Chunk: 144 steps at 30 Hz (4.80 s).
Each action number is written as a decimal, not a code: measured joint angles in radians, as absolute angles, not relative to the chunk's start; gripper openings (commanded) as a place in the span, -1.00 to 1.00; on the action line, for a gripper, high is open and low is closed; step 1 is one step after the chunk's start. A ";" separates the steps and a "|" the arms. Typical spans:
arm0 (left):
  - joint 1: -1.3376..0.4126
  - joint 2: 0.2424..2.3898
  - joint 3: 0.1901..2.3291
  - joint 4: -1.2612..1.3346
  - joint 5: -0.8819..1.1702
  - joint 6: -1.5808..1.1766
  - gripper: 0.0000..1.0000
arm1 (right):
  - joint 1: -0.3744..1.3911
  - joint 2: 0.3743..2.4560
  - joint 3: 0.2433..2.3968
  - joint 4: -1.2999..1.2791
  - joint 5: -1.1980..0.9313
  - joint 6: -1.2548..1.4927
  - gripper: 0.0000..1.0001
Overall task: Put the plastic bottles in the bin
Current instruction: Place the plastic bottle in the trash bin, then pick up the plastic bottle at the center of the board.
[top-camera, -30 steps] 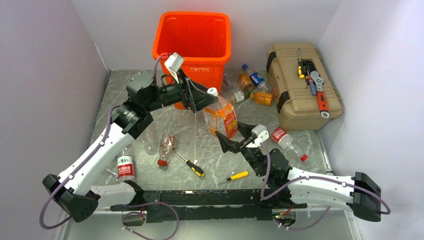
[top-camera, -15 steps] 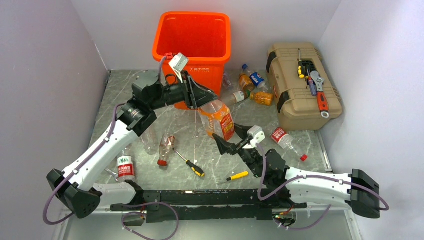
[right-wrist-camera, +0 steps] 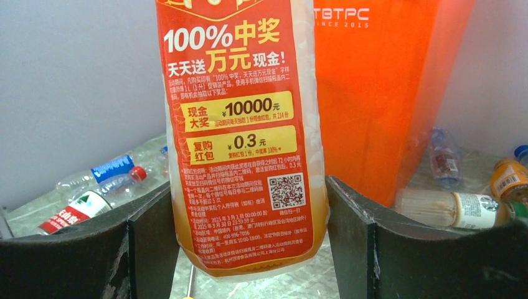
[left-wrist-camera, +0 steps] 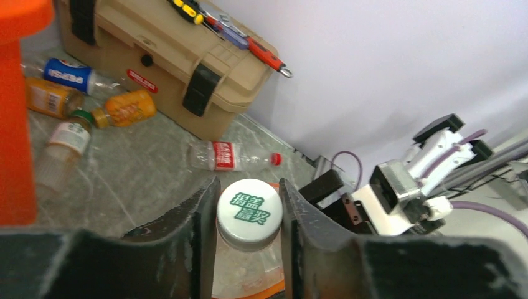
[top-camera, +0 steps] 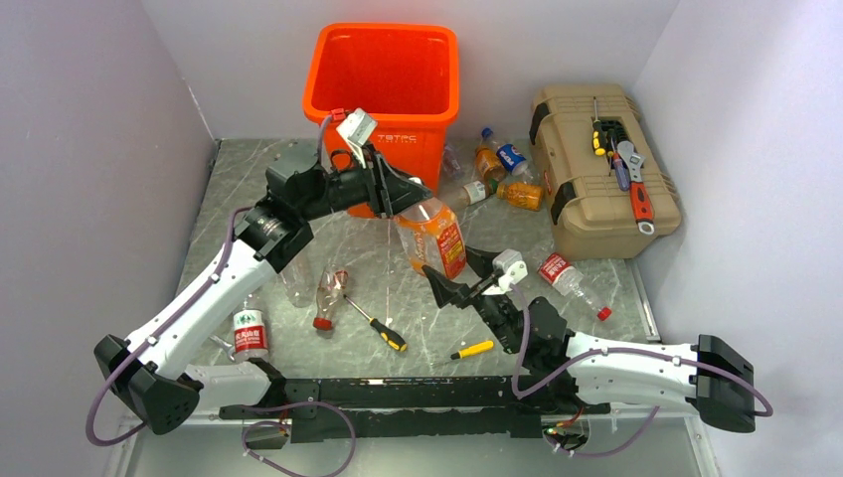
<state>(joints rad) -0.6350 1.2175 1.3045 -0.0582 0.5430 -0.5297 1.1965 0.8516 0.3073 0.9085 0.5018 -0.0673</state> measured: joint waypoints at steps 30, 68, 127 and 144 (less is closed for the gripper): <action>-0.667 1.226 1.773 -0.135 0.235 -0.152 -1.00 | 1.198 0.603 0.627 -0.023 0.436 0.377 0.99; -0.442 2.031 2.171 0.002 0.097 0.154 0.97 | 1.198 0.378 0.352 -0.236 0.685 0.551 1.00; -0.459 0.596 0.807 -0.614 -0.297 -0.328 0.91 | 0.947 1.944 1.164 0.314 -0.146 0.788 0.97; -0.459 0.599 0.806 -0.603 -0.300 -0.331 0.90 | 0.947 2.128 1.341 0.211 -0.166 0.793 0.20</action>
